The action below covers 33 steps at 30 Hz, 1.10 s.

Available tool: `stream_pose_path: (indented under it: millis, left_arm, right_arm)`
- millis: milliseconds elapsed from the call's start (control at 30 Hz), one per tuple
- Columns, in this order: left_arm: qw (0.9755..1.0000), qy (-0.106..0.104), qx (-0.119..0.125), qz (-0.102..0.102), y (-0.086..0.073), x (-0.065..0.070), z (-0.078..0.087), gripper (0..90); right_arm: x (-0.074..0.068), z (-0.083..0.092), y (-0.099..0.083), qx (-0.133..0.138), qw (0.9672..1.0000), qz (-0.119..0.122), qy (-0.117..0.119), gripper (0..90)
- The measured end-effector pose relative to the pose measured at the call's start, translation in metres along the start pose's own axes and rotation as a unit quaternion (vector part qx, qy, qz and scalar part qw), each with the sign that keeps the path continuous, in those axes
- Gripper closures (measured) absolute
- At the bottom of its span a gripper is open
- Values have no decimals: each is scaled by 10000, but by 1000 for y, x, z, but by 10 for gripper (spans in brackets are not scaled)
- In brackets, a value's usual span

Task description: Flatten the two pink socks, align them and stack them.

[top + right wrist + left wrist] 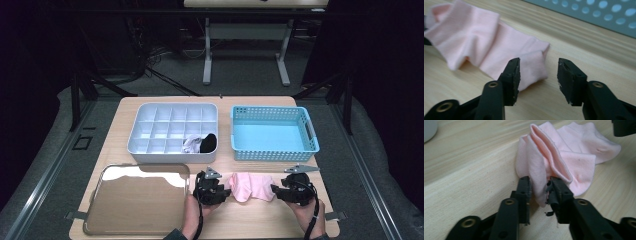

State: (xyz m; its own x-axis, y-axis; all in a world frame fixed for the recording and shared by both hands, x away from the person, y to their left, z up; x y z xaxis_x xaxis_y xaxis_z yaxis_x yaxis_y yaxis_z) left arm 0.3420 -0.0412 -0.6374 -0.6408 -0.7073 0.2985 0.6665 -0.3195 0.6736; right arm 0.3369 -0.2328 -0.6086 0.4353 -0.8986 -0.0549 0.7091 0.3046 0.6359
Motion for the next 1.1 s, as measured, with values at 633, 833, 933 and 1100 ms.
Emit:
stream_pose_path:
  millis: [633, 833, 933, 1100]
  left_arm:
    - [9998, -196, -90, -6, 3, -7, -8, 788]
    - [9997, -202, -135, -8, 2, -7, -11, 832]
    - [9997, -188, -159, -25, 2, -8, -11, 840]
    - [9998, -130, -178, -5, 2, -9, -13, 849]
  right_arm:
    - [-95, -39, 13, -132, 9899, 1119, 863, 401]
    - [-95, -51, 5, -388, 9874, 1428, 566, 501]
    - [-89, -53, 5, -402, 9887, 1394, 374, 666]
    - [-81, -51, 6, -341, 9910, 1247, 335, 843]
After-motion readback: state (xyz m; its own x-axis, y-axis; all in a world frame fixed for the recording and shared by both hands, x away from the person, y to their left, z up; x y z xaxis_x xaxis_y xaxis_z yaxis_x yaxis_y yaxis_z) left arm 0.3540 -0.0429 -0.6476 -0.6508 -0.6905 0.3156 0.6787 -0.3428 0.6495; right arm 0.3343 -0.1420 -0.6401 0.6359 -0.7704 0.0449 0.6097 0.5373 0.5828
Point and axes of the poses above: each handheld gripper's, and its own axes: z roughly backward along the jaws, y roughly out of its top, x roughly to its right, the point moved 10 cm from there along -z, roughly forward along the jaws, and after that the axes turned 2 degrees about z, right-handed, at the moved point
